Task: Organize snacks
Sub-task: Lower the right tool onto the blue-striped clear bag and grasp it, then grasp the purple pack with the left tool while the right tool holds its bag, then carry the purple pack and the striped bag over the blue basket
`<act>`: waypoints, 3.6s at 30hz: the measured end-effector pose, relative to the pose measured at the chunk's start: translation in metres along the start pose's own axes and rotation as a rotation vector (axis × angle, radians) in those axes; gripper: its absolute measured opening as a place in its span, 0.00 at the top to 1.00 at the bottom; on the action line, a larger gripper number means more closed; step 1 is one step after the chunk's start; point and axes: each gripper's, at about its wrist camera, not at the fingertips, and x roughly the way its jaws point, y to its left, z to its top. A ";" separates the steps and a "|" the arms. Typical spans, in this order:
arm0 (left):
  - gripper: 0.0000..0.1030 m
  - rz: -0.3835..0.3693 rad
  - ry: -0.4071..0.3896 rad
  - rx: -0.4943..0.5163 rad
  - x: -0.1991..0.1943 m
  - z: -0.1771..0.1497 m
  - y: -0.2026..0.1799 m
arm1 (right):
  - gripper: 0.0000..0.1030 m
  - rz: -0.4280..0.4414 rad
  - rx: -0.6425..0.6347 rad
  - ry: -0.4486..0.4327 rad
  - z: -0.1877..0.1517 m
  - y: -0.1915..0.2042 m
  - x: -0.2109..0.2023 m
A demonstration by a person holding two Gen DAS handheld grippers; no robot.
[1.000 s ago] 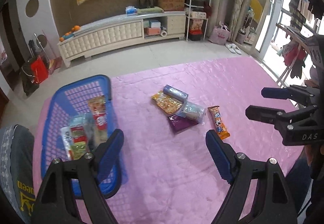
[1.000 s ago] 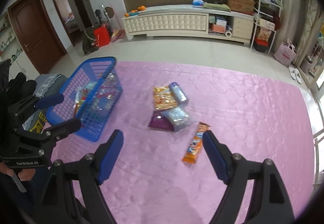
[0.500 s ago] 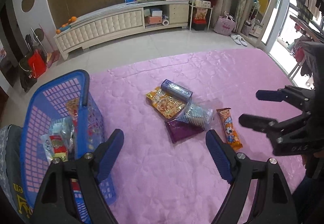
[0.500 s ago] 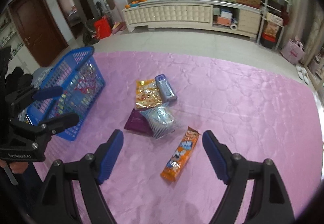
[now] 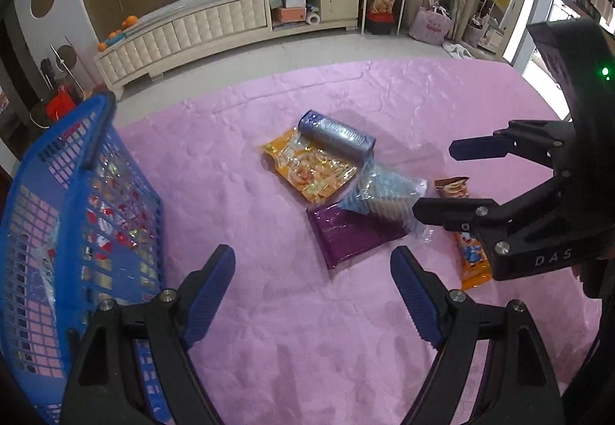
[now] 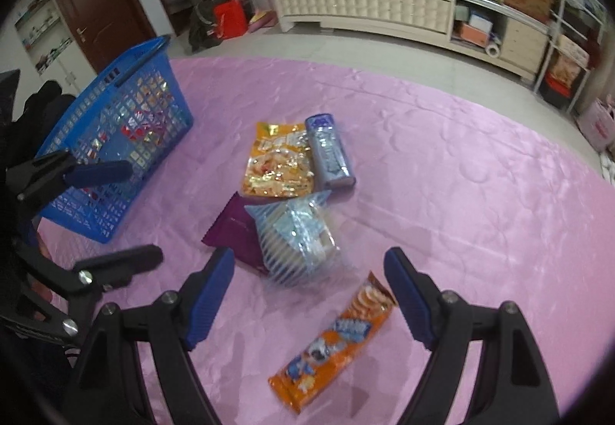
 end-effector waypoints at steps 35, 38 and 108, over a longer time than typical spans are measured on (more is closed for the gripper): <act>0.21 -0.047 0.099 -0.136 0.016 0.014 -0.010 | 0.43 -0.184 0.215 -0.091 -0.031 -0.016 -0.044; 0.21 -0.052 0.127 -0.148 0.031 0.021 -0.014 | 0.43 -0.195 0.214 -0.092 -0.027 -0.014 -0.039; 0.50 0.010 -0.113 -0.086 -0.135 -0.015 0.015 | 0.43 -0.155 0.169 -0.188 -0.004 0.083 -0.135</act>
